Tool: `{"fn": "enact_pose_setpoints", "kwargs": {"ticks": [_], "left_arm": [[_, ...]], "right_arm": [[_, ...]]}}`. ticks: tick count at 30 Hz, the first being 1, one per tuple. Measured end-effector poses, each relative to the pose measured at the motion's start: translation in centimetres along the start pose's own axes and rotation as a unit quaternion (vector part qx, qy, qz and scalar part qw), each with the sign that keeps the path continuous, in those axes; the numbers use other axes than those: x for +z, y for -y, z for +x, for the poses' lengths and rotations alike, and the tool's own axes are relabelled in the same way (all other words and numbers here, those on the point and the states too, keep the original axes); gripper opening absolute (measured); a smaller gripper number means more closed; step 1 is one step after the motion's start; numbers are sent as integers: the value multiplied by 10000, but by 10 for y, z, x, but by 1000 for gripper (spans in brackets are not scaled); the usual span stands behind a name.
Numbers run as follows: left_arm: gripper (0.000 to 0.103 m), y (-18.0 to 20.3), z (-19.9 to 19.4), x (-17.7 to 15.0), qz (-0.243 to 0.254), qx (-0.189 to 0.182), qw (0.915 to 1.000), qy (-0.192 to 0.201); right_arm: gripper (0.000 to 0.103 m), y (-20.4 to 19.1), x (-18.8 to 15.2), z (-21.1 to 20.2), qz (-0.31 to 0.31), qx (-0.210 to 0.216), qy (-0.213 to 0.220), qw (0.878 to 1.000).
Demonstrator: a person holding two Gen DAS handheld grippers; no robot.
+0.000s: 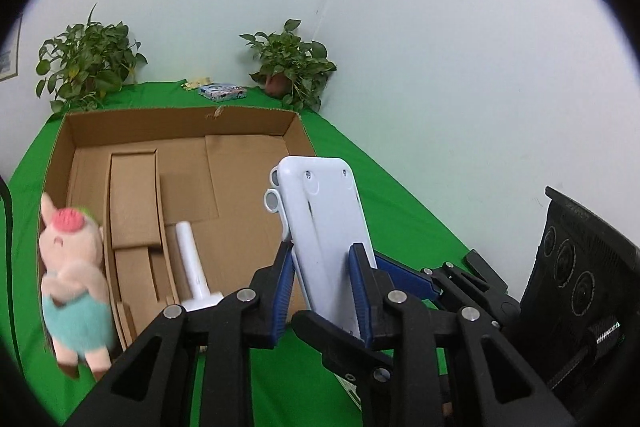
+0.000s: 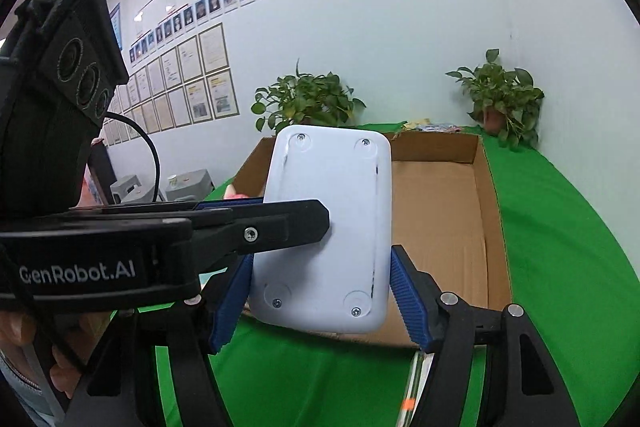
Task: Organize objects
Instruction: 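Carry the white device into the large box beside the hair dryer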
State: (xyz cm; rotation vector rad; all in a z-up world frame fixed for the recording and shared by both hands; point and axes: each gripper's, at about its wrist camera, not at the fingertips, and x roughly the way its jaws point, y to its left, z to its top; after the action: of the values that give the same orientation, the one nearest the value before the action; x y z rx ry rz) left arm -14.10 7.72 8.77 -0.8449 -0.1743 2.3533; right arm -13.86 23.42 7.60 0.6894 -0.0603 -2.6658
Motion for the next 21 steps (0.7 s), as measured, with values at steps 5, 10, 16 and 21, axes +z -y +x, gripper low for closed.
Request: {"fn": "enact_pose_setpoints", "kwargs": {"ticks": [5, 10, 16, 21], "left_arm": [[26, -17, 34, 40, 18, 38, 9994, -333], [26, -36, 54, 63, -51, -66, 9989, -466], [25, -54, 86, 47, -157, -23, 9963, -841], [25, -75, 129, 15, -512, -44, 9889, -1392]], "right_arm": [[64, 28, 47, 35, 201, 32, -394, 9990], [64, 42, 73, 72, 270, -10, -540, 9982], [64, 62, 57, 116, 447, 127, -930, 9946], [64, 82, 13, 159, 831, 193, -1491, 9851]]}}
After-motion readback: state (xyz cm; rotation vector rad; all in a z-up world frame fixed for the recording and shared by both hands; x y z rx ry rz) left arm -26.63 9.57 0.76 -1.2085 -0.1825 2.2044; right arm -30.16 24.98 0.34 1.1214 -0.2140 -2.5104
